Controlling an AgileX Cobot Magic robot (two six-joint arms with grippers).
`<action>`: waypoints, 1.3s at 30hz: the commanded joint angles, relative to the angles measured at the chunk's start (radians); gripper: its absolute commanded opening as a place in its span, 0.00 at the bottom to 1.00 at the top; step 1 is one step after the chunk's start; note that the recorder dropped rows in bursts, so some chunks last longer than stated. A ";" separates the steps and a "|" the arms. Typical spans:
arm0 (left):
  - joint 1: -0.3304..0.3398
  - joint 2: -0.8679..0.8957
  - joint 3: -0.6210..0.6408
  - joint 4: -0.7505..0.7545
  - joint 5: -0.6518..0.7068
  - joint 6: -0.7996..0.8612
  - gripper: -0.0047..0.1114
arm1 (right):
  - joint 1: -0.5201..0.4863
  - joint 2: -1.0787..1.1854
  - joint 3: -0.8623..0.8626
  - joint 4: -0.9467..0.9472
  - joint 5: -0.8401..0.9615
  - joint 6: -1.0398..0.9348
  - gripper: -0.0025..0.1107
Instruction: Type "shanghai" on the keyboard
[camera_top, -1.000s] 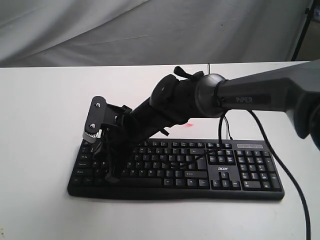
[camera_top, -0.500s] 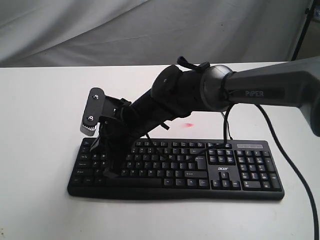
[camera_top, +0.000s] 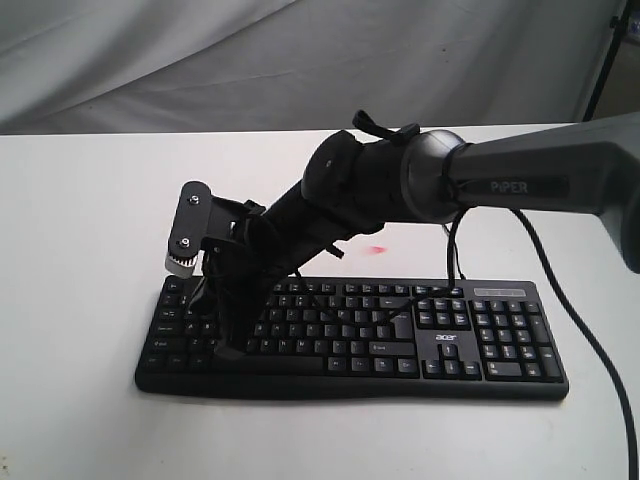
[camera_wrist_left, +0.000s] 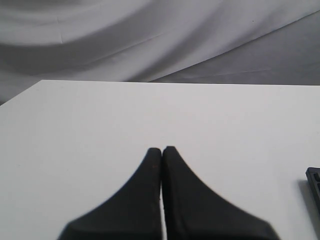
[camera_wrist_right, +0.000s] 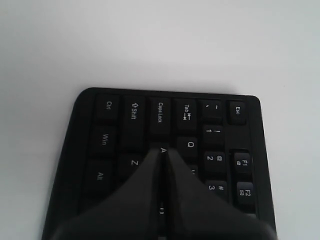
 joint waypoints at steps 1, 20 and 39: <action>-0.004 -0.005 0.005 -0.001 -0.006 -0.002 0.05 | -0.013 -0.010 0.001 -0.017 0.012 0.011 0.02; -0.004 -0.005 0.005 -0.001 -0.006 -0.002 0.05 | -0.093 -0.060 0.093 -0.023 0.041 0.011 0.02; -0.004 -0.005 0.005 -0.001 -0.006 -0.002 0.05 | -0.147 -0.084 0.154 -0.014 0.081 -0.015 0.02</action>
